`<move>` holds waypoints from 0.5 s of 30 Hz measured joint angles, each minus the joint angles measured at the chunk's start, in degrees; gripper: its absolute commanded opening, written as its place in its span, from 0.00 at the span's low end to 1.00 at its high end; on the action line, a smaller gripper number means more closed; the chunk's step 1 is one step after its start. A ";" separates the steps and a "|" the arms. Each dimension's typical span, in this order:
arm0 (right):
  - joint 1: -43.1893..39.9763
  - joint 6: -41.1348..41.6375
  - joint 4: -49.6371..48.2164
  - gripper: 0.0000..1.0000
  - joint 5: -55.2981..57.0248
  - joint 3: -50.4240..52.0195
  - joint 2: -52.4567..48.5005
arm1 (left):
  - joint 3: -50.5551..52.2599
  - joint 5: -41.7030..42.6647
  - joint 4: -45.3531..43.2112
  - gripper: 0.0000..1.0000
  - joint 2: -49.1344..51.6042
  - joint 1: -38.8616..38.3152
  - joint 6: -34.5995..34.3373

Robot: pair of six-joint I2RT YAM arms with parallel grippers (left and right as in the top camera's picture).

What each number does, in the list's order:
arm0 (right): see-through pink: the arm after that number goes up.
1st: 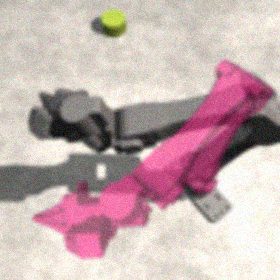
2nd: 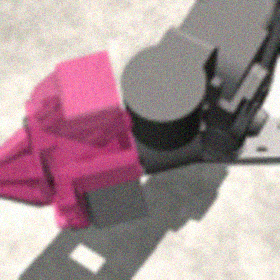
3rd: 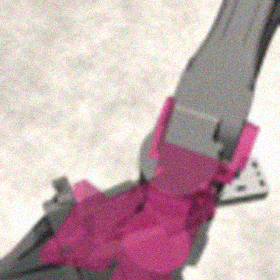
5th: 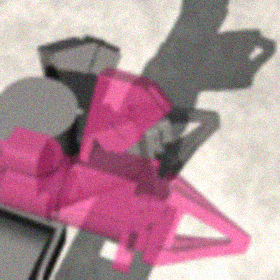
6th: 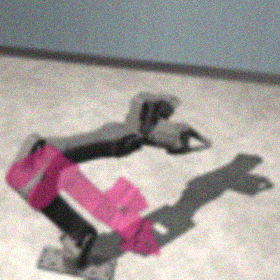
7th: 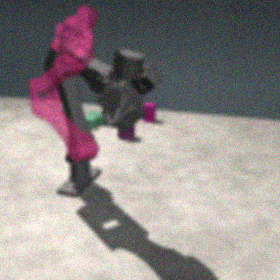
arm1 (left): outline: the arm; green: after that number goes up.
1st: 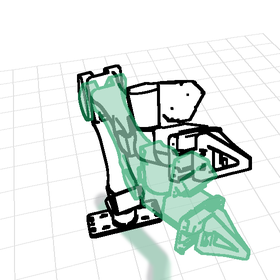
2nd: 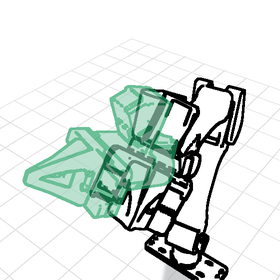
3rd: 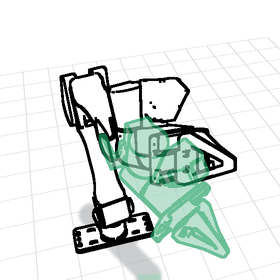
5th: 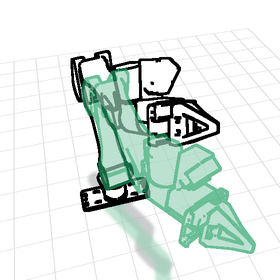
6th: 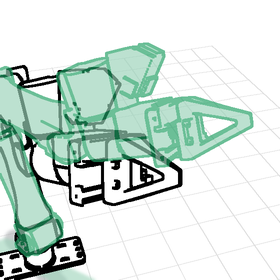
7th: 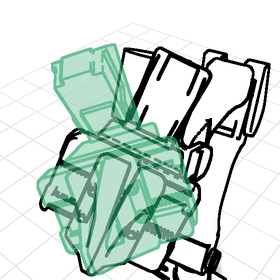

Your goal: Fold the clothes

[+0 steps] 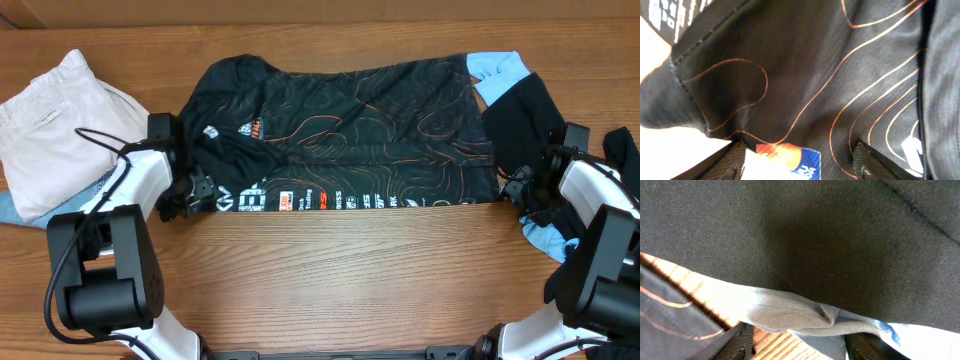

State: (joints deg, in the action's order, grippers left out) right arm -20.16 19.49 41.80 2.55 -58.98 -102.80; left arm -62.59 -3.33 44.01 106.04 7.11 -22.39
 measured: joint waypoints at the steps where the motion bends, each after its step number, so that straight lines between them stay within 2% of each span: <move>1: 0.00 0.00 0.26 0.63 -0.07 -0.17 0.00 | -0.04 -0.11 1.05 0.72 0.00 0.59 -0.04; 6: 0.00 -0.04 1.99 0.63 -0.37 -3.50 -0.11 | -0.20 -2.12 6.38 0.75 0.00 3.54 -2.21; 10: 0.00 -3.10 1.73 0.61 -4.55 -11.17 -0.13 | -0.20 -2.05 6.80 0.77 0.00 5.53 -2.99; 12: 0.02 -5.77 0.37 0.39 -7.45 -14.93 -0.13 | -0.15 -2.08 6.64 0.77 0.00 5.53 -2.97; 13: 0.09 -6.95 -0.50 0.22 -8.28 -16.00 -0.13 | -0.13 -2.01 6.45 0.77 -0.02 5.51 -2.86; 15: 0.44 -9.44 -2.97 0.20 -10.34 -17.22 -0.13 | 0.04 -1.81 5.99 0.77 -0.13 5.51 -2.51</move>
State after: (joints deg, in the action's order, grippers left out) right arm -19.73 10.04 38.83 -7.79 -76.20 -102.94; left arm -62.54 -5.15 50.00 105.91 12.62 -24.91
